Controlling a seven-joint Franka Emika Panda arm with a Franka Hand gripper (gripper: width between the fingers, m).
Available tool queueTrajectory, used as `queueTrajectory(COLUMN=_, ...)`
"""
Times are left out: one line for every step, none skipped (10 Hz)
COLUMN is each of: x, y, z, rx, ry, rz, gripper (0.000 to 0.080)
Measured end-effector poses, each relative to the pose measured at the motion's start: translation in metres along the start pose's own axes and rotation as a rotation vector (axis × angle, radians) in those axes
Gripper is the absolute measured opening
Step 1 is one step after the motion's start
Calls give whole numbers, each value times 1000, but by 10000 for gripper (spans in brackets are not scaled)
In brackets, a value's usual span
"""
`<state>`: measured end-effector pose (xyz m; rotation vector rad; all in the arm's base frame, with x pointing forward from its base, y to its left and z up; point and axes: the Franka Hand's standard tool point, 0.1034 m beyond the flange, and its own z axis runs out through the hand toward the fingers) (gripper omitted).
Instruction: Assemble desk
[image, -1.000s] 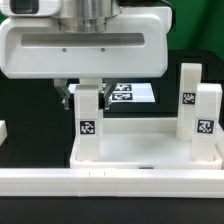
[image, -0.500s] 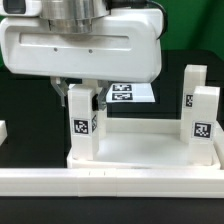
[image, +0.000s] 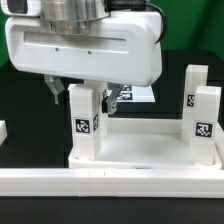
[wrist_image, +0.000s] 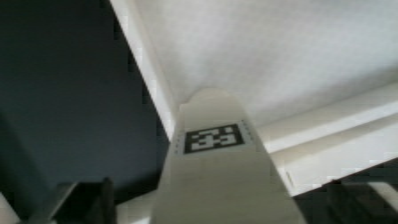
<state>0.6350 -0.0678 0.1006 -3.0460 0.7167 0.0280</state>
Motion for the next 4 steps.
queueTrajectory(x=0, y=0, z=0, rx=0, ry=0, rz=0, gripper=644)
queueTrajectory(x=0, y=0, z=0, rx=0, ry=0, rz=0, gripper=644)
queueTrajectory(x=0, y=0, z=0, rx=0, ry=0, rz=0, gripper=648)
queueTrajectory(x=0, y=0, z=1, rx=-1, ry=0, rz=0, gripper=648)
